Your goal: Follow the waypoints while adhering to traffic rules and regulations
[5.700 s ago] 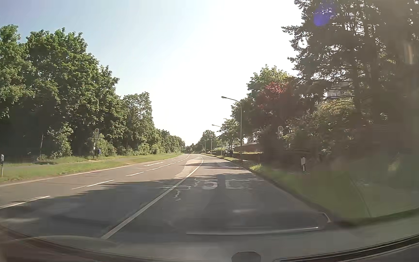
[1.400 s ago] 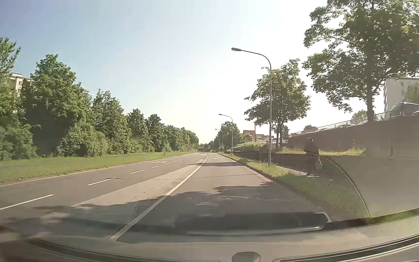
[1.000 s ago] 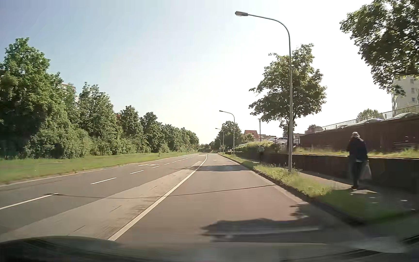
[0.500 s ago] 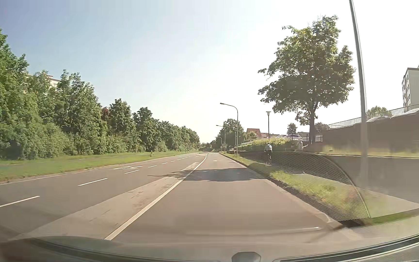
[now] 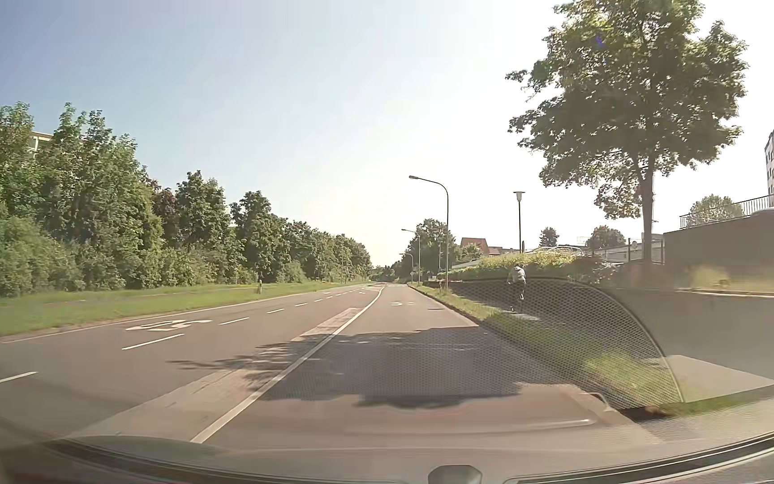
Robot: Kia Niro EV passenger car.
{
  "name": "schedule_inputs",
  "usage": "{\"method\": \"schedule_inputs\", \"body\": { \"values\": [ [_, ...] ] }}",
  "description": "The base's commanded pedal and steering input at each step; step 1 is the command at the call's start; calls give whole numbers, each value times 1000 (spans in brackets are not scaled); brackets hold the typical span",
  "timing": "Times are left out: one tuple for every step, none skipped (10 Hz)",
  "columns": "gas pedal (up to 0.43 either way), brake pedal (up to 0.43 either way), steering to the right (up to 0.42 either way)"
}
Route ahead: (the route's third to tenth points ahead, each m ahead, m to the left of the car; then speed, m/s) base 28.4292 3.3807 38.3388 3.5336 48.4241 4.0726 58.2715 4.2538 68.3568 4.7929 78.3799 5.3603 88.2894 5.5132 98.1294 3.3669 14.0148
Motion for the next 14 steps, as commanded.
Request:
{"method": "schedule_inputs", "body": {
  "values": [
    [87,30,-4],
    [79,30,-3],
    [0,30,-4],
    [0,30,-3],
    [0,30,-4],
    [0,30,-4],
    [0,30,-4],
    [0,30,-4],
    [0,30,-4],
    [0,30,-4],
    [0,30,-5],
    [0,30,-5],
    [0,30,-5],
    [0,30,-5]
  ]
}}
